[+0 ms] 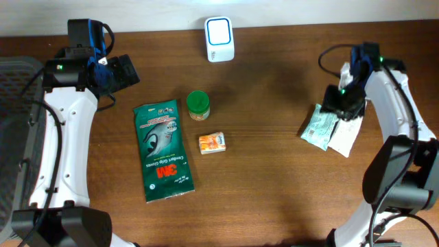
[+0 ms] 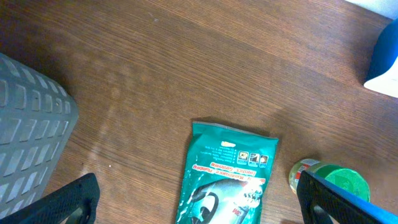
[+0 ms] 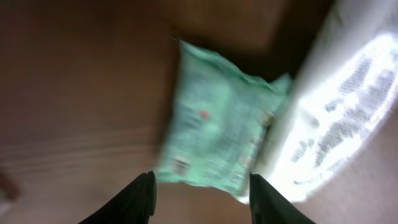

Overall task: Scan the item barcode
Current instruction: 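Move the packet to the table's right side and release it, then reach the right gripper to the orange Kleenex pack and grasp it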

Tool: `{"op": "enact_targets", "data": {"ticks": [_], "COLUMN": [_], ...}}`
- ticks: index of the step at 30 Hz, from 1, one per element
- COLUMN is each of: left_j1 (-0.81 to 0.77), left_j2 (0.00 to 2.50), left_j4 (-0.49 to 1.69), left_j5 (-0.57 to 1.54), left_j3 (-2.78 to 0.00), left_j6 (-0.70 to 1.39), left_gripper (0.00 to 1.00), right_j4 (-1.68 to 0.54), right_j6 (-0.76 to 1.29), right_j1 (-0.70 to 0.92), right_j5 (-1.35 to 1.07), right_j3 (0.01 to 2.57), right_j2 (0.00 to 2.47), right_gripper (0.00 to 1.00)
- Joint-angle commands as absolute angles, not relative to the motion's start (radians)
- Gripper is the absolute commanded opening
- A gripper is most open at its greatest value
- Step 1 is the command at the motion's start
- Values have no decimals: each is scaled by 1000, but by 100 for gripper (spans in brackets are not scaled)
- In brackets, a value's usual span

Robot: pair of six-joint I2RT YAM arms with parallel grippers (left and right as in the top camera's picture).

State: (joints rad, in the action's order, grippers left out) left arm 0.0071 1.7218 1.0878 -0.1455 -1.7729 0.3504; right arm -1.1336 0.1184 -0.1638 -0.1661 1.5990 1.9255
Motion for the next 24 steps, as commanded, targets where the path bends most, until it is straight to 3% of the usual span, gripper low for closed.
{"op": "enact_targets", "data": {"ticks": [1, 6, 13, 20, 24], "left_j1": [10, 10, 10, 10, 10], "left_j2": [1719, 1719, 1719, 1719, 1719], "left_j4": [1086, 1086, 1086, 1086, 1086], "left_j5": [-143, -143, -143, -143, -143], "left_j3": [-1783, -1783, -1783, -1783, -1783], "left_j6": [335, 335, 335, 335, 335], "left_gripper": [99, 99, 99, 99, 99], "right_j4": [-1108, -994, -855, -717, -667], "right_j6": [90, 174, 268, 298, 297], "right_j1": [-59, 139, 371, 566, 632], "right_j5": [-378, -431, -434, -421, -412], "right_j3": [1625, 1585, 1563, 1562, 1562], "right_j2": [1925, 1939, 2007, 2080, 2112], "right_gripper": [46, 50, 48, 34, 33]}}
